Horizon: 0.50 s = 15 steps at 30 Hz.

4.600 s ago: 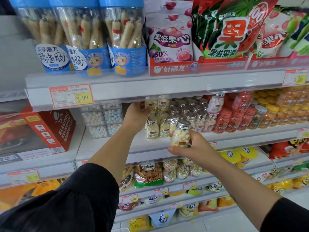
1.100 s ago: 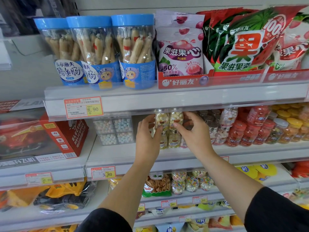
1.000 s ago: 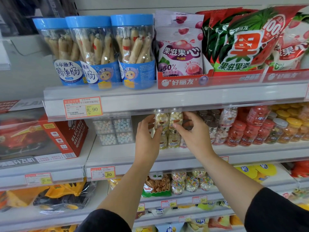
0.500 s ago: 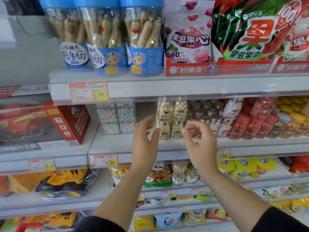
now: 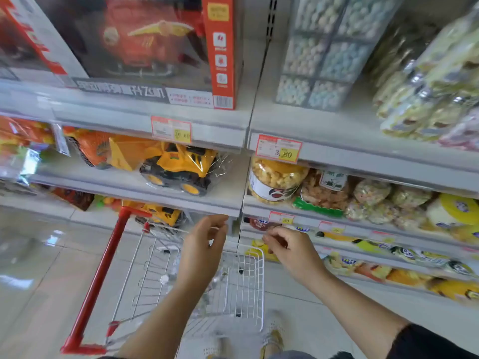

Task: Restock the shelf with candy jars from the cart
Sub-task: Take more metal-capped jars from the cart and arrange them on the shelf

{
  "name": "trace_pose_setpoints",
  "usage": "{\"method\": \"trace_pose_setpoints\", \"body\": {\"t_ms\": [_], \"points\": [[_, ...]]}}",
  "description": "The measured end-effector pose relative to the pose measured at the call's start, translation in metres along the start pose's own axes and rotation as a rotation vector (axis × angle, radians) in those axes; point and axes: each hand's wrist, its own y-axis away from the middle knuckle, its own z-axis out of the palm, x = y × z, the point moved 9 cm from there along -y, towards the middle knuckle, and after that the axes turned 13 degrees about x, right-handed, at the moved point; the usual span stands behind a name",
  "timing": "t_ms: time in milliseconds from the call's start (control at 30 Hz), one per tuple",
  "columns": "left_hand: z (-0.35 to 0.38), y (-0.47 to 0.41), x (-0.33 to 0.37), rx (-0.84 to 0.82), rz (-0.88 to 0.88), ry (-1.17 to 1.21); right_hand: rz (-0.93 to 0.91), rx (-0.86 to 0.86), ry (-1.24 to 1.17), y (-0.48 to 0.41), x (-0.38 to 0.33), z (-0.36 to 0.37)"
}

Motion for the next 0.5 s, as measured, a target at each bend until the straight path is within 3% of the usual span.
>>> {"method": "trace_pose_setpoints", "body": {"t_ms": [267,500], "points": [[-0.032,0.018,-0.196,-0.13,-0.278,-0.256,0.232,-0.44,0.284,0.043,0.103,0.178],[0.012,0.047,-0.364,-0.466,-0.461,-0.674,0.173,-0.69,0.526,0.058,0.204,0.305]]}}
